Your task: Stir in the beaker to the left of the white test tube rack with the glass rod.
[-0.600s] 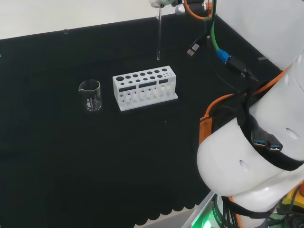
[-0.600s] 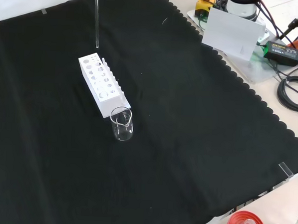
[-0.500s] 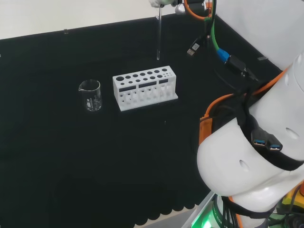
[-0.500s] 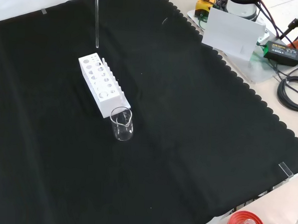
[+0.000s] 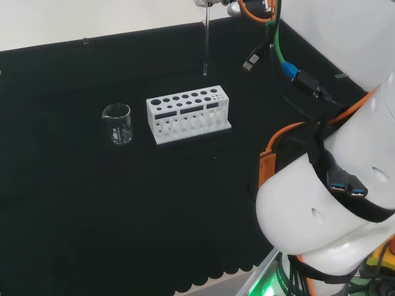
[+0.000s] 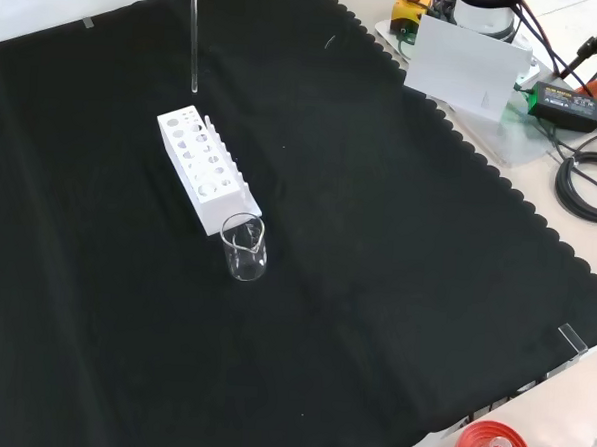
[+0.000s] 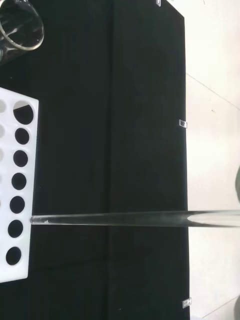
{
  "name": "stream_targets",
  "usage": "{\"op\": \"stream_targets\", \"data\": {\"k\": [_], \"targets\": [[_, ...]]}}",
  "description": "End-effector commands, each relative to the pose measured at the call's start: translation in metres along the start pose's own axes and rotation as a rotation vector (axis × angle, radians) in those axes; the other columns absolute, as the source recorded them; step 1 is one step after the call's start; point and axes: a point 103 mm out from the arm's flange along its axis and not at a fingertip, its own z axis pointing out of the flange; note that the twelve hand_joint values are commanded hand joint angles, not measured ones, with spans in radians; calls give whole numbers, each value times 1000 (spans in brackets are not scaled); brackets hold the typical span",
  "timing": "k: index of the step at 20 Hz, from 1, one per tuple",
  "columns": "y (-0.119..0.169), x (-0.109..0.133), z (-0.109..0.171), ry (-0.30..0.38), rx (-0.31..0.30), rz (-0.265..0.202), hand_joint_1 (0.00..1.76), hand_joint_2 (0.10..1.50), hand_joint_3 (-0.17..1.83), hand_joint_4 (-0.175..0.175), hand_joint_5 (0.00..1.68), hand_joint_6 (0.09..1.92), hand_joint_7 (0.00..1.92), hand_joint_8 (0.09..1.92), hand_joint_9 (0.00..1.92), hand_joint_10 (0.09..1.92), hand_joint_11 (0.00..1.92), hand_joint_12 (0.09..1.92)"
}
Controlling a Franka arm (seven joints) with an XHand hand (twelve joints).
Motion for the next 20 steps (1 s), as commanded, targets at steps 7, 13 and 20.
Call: {"op": "stream_targets", "data": {"k": [7, 13, 20], "targets": [[3, 25, -18, 0, -13, -36, 1325, 1075, -175, -175, 1357, 87, 1304, 762, 1616, 654, 1551, 720], [6, 49, -27, -4, -15, -79, 1324, 1075, -175, -175, 1357, 87, 1304, 762, 1618, 652, 1553, 721], [18, 96, -30, 23, -12, -157, 1324, 1075, -175, -175, 1356, 87, 1305, 761, 1621, 650, 1554, 721]]}}
